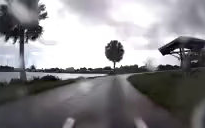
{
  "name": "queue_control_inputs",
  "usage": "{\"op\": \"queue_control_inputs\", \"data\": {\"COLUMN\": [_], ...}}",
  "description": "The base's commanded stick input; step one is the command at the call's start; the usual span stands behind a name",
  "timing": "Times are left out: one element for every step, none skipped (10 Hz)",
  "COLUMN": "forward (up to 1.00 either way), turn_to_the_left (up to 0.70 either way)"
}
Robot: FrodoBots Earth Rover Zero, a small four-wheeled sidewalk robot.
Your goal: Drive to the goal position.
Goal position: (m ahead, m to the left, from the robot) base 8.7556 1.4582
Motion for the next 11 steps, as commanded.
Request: {"op": "queue_control_inputs", "data": {"forward": [1.00, 1.00, 1.00, 1.00, 1.00, 1.00, 1.00, 1.00, 1.00, 1.00, 1.00], "turn_to_the_left": [0.00, 0.00, 0.00, -0.03, -0.23, -0.40, -0.40, -0.40, -0.40, -0.40, -0.40]}}
